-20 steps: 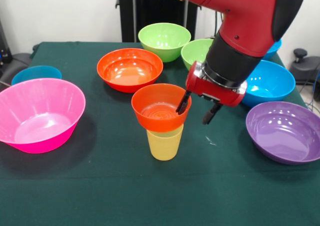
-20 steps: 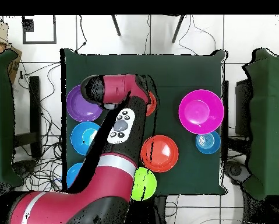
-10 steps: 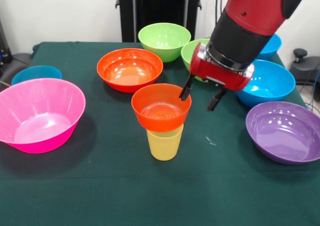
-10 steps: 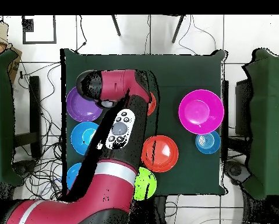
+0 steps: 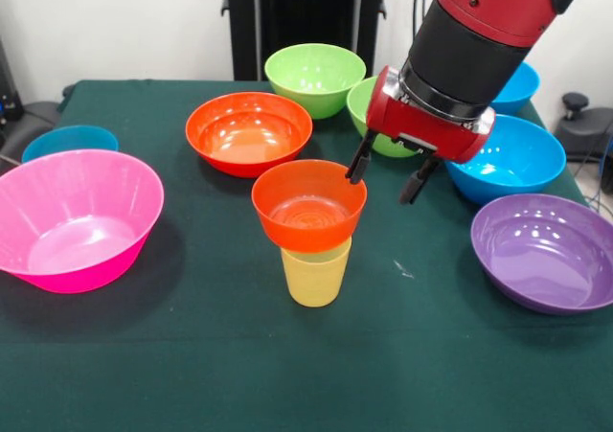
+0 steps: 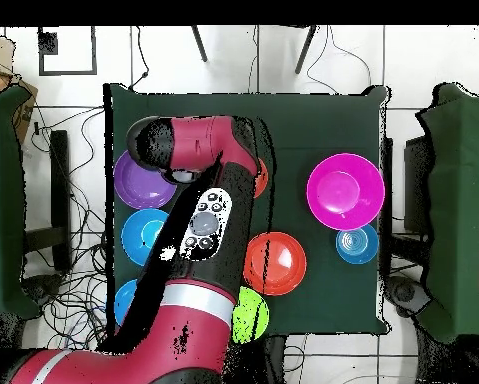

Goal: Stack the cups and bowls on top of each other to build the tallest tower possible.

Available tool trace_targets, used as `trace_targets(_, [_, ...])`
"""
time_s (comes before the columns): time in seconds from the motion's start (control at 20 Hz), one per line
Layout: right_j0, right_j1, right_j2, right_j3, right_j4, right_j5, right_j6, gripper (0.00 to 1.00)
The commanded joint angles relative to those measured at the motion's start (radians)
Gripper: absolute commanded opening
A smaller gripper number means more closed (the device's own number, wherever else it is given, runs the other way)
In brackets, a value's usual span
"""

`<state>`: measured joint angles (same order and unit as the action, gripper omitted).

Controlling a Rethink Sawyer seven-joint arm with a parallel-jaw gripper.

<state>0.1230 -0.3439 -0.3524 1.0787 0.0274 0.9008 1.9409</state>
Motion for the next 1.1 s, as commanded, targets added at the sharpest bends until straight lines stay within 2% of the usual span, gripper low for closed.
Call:
trace_targets(0.05, [0.000,0.025,0.084,0.030,-0.021,0.042,0.062,1.00])
trace_targets(1.1, [-0.026,0.035,0.109,0.092,-0.015,-0.042,0.065,1.00])
